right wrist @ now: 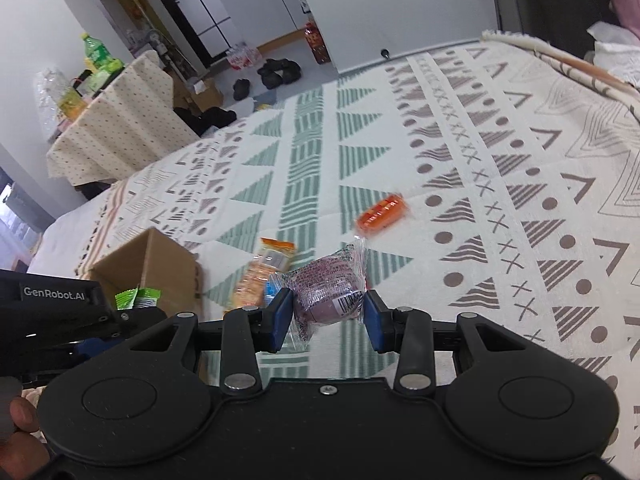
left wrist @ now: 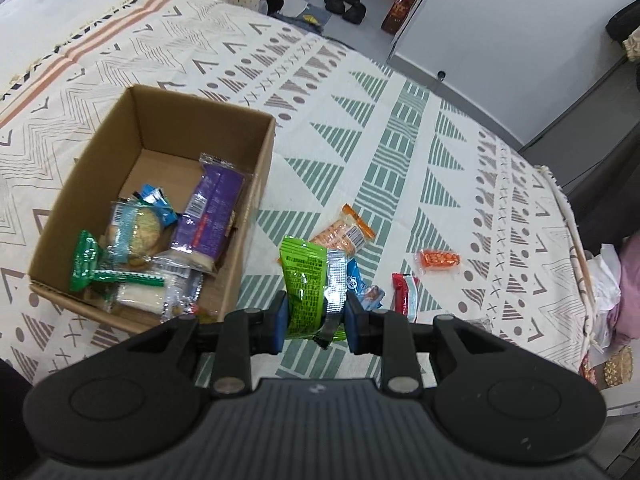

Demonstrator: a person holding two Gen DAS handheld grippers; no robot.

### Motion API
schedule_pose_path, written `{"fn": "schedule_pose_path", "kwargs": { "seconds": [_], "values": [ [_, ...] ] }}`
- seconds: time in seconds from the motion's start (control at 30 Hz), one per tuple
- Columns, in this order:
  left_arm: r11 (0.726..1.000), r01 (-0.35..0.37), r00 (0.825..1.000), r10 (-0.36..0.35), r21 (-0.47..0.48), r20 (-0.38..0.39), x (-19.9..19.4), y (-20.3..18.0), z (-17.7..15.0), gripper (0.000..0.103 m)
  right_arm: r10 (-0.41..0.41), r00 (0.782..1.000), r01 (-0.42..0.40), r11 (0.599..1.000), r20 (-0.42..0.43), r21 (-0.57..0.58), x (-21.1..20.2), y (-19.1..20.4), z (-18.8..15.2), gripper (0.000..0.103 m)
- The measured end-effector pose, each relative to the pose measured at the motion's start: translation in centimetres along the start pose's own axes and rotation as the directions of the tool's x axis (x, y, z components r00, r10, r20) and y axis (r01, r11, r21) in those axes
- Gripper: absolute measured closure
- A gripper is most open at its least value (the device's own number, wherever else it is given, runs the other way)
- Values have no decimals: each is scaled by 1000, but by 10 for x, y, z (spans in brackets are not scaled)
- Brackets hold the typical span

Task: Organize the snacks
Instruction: 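Carry both packets over the cardboard box and open both grippers inside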

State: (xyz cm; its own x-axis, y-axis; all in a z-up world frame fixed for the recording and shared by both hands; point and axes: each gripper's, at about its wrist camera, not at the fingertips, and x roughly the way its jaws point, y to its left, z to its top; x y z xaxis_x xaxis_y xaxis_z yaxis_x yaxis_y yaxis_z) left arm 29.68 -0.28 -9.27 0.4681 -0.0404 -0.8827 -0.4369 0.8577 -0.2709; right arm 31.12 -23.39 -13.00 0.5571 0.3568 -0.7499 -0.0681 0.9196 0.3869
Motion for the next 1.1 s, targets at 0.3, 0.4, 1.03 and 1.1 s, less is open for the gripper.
{"fn": "schedule_pose_path", "kwargs": {
  "seconds": [0.3,0.4,1.03,1.1],
  "values": [
    [999,33,999,-33,-9,39,-25,17,0,76,28,999,-27,999,44,-29,-20,26,-3,65],
    [999,39,998,-38,-19,50,-32,25,1,76,39,998,-37,999,51,-40,-24,35,-4,65],
    [996,67,991,-59,-64,119,-59,80,28,76,94,993,-86,990,75,-111,-28,98,-7,65],
    [995,69,991,-60,-68,120,-59,86,31,76,100,992,-91,989,75,-120,-26,106,-7,65]
  ]
}}
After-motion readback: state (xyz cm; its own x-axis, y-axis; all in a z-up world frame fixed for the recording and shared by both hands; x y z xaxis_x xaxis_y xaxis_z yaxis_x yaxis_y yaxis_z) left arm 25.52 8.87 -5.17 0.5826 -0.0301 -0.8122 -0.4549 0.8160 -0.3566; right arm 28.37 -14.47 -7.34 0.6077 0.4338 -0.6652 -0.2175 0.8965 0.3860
